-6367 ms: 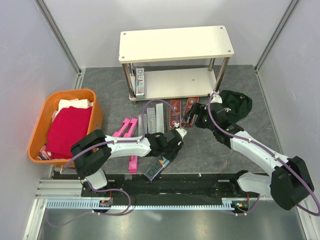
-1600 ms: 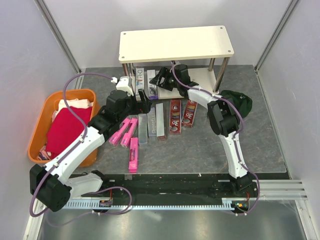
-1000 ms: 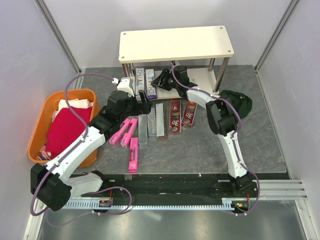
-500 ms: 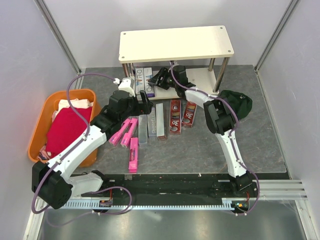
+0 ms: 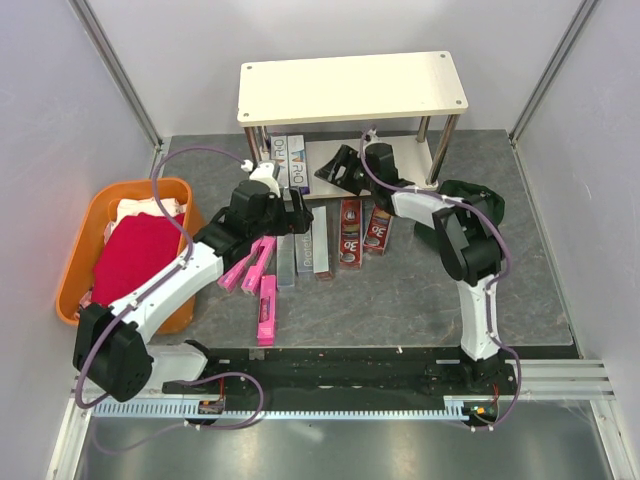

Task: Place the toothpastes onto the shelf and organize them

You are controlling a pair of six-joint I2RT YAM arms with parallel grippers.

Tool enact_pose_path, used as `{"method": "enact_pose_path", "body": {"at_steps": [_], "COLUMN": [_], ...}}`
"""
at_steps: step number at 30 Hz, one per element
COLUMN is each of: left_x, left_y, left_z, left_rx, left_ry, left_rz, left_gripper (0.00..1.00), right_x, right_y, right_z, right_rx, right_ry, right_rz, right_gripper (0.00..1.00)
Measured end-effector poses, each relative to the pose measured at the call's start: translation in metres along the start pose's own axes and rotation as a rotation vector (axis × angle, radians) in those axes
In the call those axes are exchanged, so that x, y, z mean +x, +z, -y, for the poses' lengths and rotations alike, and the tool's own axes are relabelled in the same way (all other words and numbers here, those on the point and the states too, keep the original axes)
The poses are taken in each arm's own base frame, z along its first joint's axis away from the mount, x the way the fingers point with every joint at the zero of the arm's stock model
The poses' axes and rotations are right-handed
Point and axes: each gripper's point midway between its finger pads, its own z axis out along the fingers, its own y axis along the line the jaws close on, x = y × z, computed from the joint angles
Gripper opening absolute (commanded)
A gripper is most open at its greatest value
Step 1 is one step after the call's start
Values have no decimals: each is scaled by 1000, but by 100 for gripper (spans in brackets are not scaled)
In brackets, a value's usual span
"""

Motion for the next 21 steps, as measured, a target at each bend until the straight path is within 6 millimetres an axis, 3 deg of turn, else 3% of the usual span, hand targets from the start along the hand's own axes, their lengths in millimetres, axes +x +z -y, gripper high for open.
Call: {"method": "enact_pose_path", "body": {"at_steps": [5, 12, 17, 21], "left_x": [20, 62, 95, 109], "left_y": [15, 44, 70, 84], "left_z": [-4, -12, -12, -12], "left_rx": [-6, -36, -56, -67], "left_ry": [3, 15, 34, 39], "left_rz": [-70, -205, -306, -348], "left_gripper": [100, 97, 91, 87], "right_x": [6, 3, -1, 11], "right_y": [-43, -108, -137, -151], "right_z": [0, -18, -25, -17], "right_rx": [47, 72, 86, 112], "right_ry": [-6, -59, -102, -116], "right_rz": [-6, 41, 69, 50], "right_gripper": [83, 83, 83, 83]}}
